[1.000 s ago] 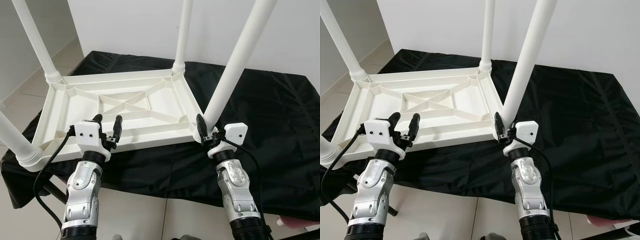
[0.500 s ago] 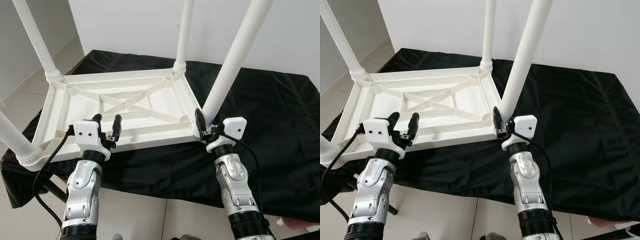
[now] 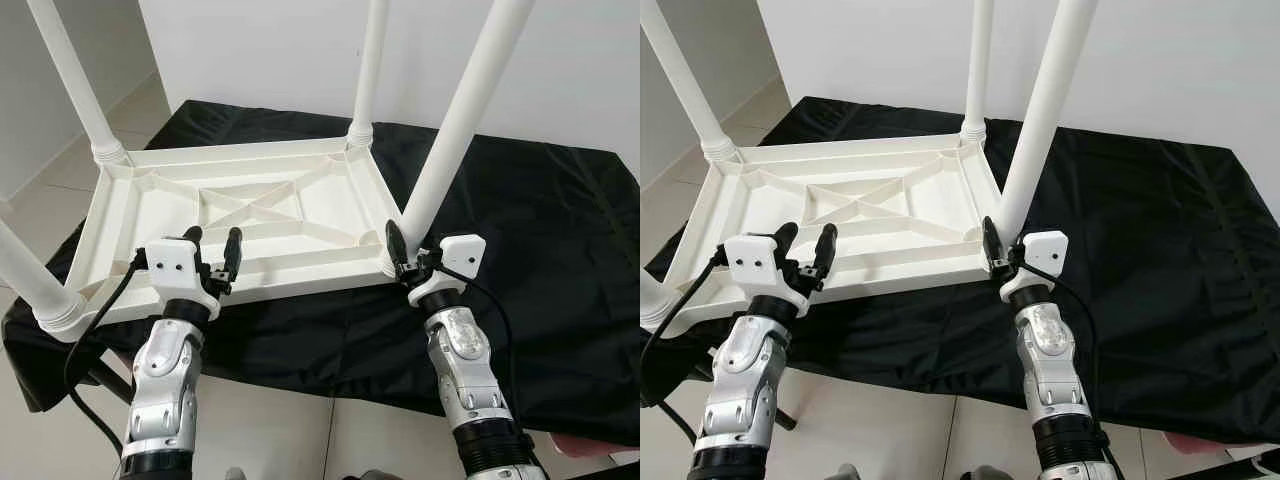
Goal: Building children table
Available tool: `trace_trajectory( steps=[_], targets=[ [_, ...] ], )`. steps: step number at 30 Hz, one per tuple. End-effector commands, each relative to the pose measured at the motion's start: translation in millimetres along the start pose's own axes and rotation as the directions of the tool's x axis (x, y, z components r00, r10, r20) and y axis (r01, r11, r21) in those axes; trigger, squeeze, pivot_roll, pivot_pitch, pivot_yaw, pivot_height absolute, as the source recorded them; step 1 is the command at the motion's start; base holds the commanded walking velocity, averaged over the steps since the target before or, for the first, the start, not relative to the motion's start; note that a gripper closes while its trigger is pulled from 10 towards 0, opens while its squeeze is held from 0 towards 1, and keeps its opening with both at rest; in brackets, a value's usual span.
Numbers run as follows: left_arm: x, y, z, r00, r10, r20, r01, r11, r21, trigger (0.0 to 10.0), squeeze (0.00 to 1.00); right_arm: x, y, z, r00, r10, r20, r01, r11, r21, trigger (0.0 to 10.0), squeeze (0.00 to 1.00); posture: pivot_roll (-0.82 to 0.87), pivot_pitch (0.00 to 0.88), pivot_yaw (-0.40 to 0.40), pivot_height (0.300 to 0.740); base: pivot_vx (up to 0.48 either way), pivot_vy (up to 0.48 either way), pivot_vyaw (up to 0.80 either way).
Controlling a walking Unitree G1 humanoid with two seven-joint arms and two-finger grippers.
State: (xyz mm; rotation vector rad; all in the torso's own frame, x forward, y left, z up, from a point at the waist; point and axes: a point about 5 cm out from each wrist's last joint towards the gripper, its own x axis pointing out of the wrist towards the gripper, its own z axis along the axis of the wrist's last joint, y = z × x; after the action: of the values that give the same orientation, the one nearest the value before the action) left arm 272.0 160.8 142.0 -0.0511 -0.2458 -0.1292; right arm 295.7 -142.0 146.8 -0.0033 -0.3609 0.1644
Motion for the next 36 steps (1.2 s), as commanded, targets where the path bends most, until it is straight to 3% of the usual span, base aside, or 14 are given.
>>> trace_trajectory(
  steps=[1, 10, 18, 22, 29, 36],
  targets=[
    [-2.5, 4.3, -1.7, 0.997, 0.081, -0.016, -0.081, 0.997, 0.009, 10.0, 0.00, 0.8, 1.0, 1.8, 1.000, 0.007, 0.015, -0.007, 1.000, 0.000, 10.0, 0.00, -0.01, 0.000, -0.001, 0.740, 0.000, 0.000, 0.00],
    [4.5, -0.7, -6.4, 0.998, 0.047, -0.035, -0.047, 0.999, -0.002, 10.0, 0.00, -1.0, -2.5, 1.6, 1.000, -0.030, -0.001, 0.030, 0.999, 0.032, 10.0, 0.00, -0.07, 0.000, 0.041, 0.740, 0.000, 0.000, 0.00],
    [10.6, 7.2, -17.8, 0.996, 0.047, -0.074, -0.047, 0.999, -0.008, 10.0, 0.00, -13.9, -12.5, -11.1, 0.997, -0.059, -0.058, 0.061, 0.998, 0.027, 10.0, 0.00, -0.11, 0.000, 0.059, 0.740, 0.000, 0.000, 0.00],
    [5.9, 15.7, -28.9, 0.989, 0.075, -0.126, -0.080, 0.996, -0.036, 10.0, 0.00, -24.5, -20.5, -22.2, 0.991, -0.075, -0.115, 0.075, 0.997, 0.000, 10.0, 0.00, -0.11, 0.000, 0.059, 0.740, 0.000, 0.000, 0.00],
    [-1.2, 9.9, -17.7, 0.994, 0.065, -0.091, -0.069, 0.997, -0.041, 10.0, 0.00, -28.5, -12.9, -8.4, 0.996, -0.044, -0.073, 0.047, 0.998, 0.035, 10.0, 0.00, -0.11, 0.000, 0.054, 0.740, 0.000, 0.000, 0.00],
    [-15.7, 6.7, -16.5, 0.994, 0.063, -0.087, -0.065, 0.998, -0.027, 10.0, 0.00, -43.6, -15.4, -4.2, 0.996, -0.056, -0.062, 0.054, 0.998, -0.028, 10.0, 0.00, -0.10, 0.000, 0.042, 0.740, 0.000, 0.000, 0.00]
  ],
)
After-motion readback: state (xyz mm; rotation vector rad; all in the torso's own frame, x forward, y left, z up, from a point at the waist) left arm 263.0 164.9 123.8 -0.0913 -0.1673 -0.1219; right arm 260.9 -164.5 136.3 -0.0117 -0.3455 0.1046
